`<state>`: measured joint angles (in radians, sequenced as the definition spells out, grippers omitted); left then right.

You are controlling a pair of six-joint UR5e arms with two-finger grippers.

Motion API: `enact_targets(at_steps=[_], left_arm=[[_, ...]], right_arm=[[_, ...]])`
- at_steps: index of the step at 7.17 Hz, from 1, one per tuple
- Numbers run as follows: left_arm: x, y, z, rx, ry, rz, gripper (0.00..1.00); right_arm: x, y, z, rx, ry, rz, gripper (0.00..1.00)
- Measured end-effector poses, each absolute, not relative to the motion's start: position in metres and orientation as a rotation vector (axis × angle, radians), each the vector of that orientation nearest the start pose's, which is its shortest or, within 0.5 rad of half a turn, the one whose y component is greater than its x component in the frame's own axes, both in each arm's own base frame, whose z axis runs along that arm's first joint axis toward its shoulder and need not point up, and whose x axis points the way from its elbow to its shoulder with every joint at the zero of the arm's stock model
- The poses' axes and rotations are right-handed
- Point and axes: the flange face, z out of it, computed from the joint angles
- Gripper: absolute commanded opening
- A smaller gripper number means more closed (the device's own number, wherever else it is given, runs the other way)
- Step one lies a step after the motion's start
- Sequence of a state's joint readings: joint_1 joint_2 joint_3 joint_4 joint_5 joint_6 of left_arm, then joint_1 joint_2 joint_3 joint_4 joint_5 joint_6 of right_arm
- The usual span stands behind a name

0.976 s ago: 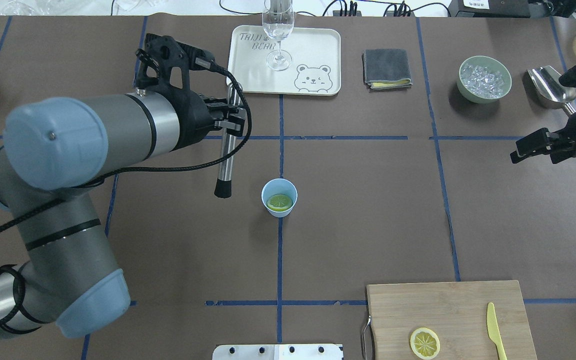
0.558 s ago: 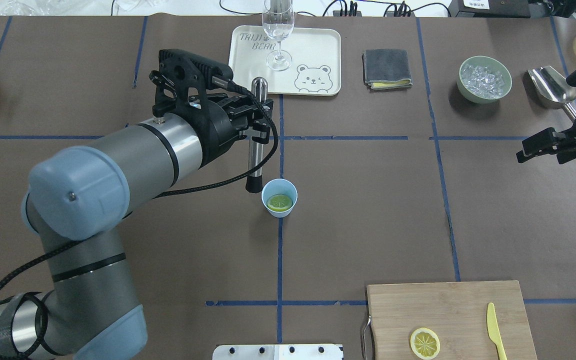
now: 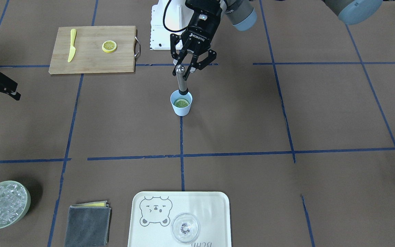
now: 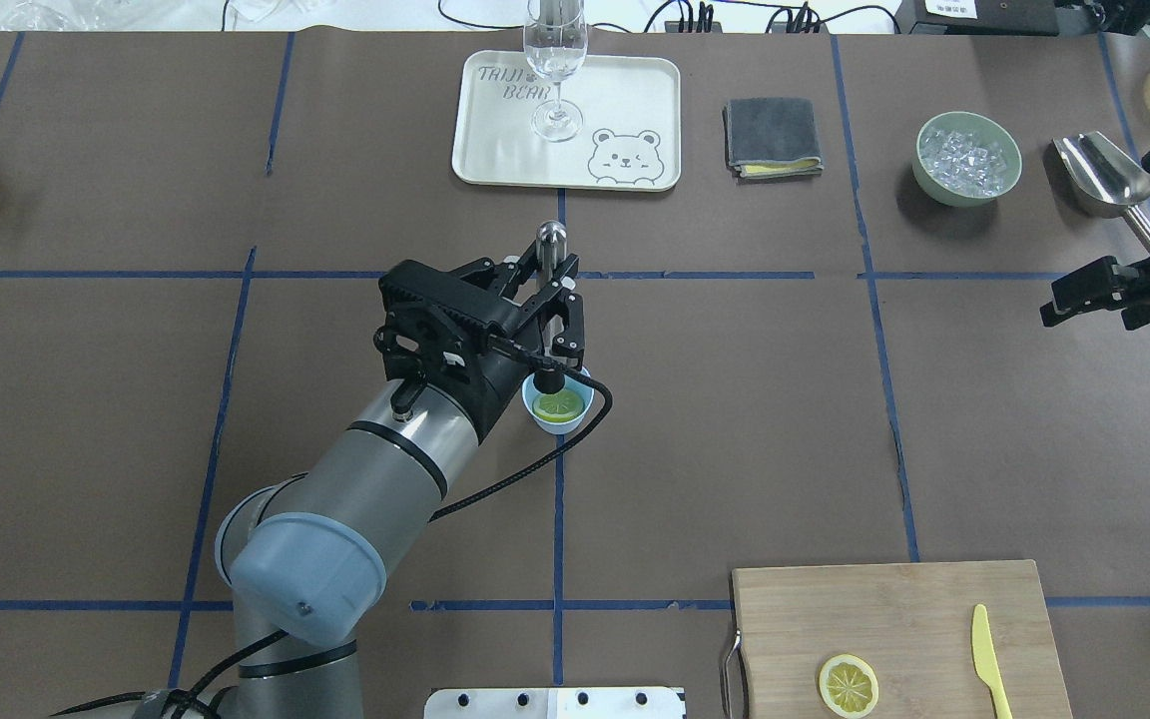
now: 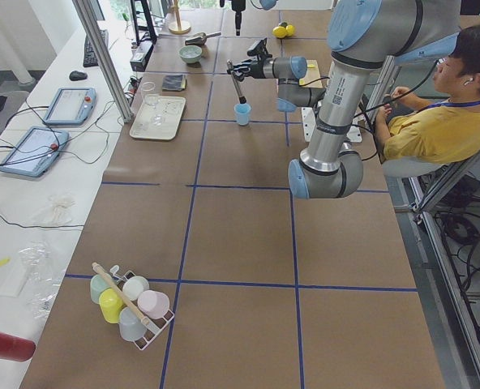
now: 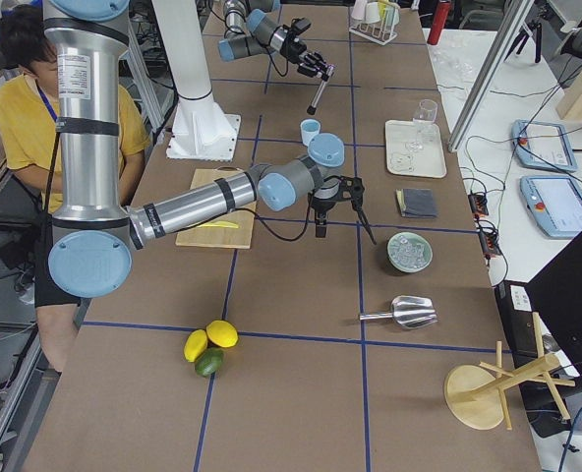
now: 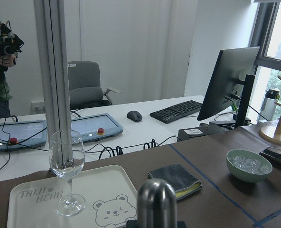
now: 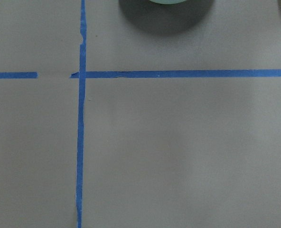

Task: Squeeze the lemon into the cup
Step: 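Press the muddler down into the cup onto the lemon slice with the left gripper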

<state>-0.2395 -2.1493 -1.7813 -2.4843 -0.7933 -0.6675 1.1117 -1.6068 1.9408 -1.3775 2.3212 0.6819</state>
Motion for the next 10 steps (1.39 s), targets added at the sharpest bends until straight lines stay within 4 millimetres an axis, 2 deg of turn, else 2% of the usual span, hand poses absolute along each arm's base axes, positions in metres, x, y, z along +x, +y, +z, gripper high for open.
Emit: enact_targets(at_steps=[7, 10], left_arm=[[0.57, -0.339, 0.15, 1.299, 0.942, -0.12, 0.0], [0.582, -0.335, 0.16, 1.288, 0.925, -0.099, 0.0]], right_arm=[[-0.154, -0.457, 0.475, 0.02, -0.883, 0.014, 1.0], [-0.154, -0.457, 0.474, 0.021, -0.884, 0.013, 1.0]])
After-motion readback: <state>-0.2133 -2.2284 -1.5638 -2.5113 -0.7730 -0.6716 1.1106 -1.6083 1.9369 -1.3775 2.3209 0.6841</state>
